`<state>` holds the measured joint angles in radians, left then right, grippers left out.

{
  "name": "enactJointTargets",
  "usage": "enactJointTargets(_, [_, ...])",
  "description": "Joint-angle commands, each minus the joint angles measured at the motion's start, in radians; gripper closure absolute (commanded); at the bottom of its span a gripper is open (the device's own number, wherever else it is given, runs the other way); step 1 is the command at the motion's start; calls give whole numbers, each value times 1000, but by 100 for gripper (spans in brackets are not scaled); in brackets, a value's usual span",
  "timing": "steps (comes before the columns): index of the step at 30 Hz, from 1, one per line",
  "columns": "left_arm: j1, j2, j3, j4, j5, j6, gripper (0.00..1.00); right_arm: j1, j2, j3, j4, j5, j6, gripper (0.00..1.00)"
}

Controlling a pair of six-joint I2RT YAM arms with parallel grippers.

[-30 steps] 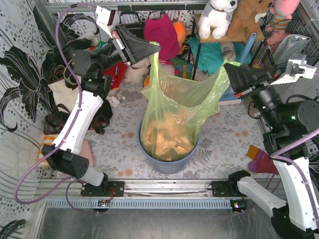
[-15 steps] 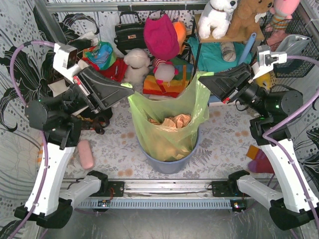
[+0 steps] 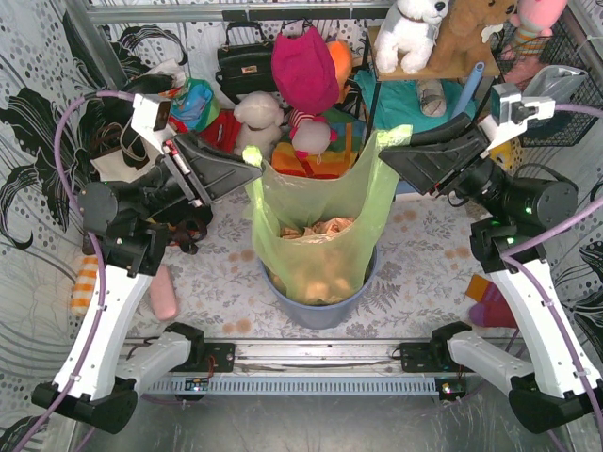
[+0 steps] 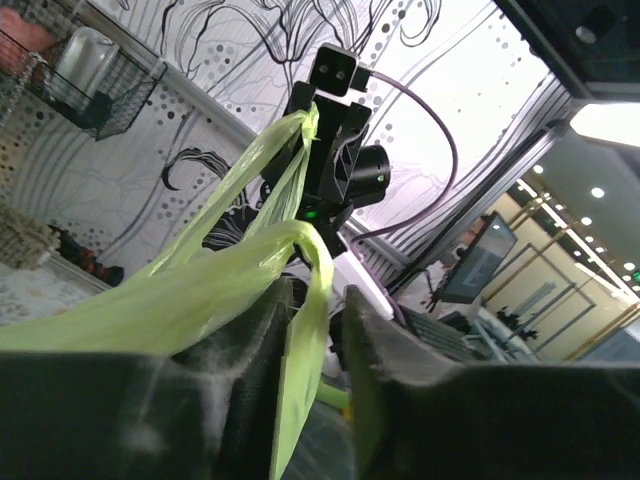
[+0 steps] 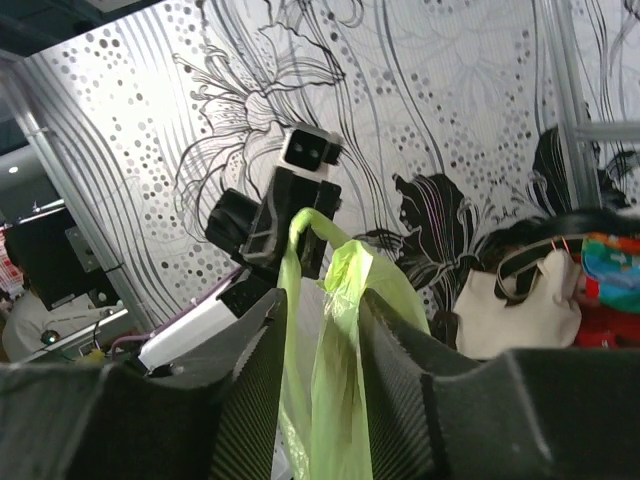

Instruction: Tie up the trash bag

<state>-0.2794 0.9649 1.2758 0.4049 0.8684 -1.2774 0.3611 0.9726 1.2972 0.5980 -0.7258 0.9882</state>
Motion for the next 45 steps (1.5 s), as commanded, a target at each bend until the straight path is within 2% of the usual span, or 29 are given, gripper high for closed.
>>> enactJointTargets(1, [3,-27,-38,23,-12,17,56,5,-39,-45,-75,-1,-26,63])
enactJointTargets(3, [2,-20,-21,-2,-2,36,50,6,-57,-38,-130,3,-59,63])
enactJointTargets(8, [2,-27,77,-217,-34,199,46,5,-90,-19,-238,27,-134,62])
enactJointTargets(12, [2,-27,106,-244,-37,226,44,6,-115,19,-359,57,-222,56])
enactJointTargets(17, [2,-20,117,-304,-61,259,42,5,-142,60,-475,103,-295,56])
enactJointTargets(30, [-2,15,91,-172,-29,182,37,5,-167,106,-564,182,-359,57])
enactJointTargets(36, [-13,14,81,-179,-25,187,35,6,-137,115,-559,226,-355,59])
enactJointTargets(45, [-74,8,94,-243,-68,232,35,6,-110,100,-515,184,-326,64])
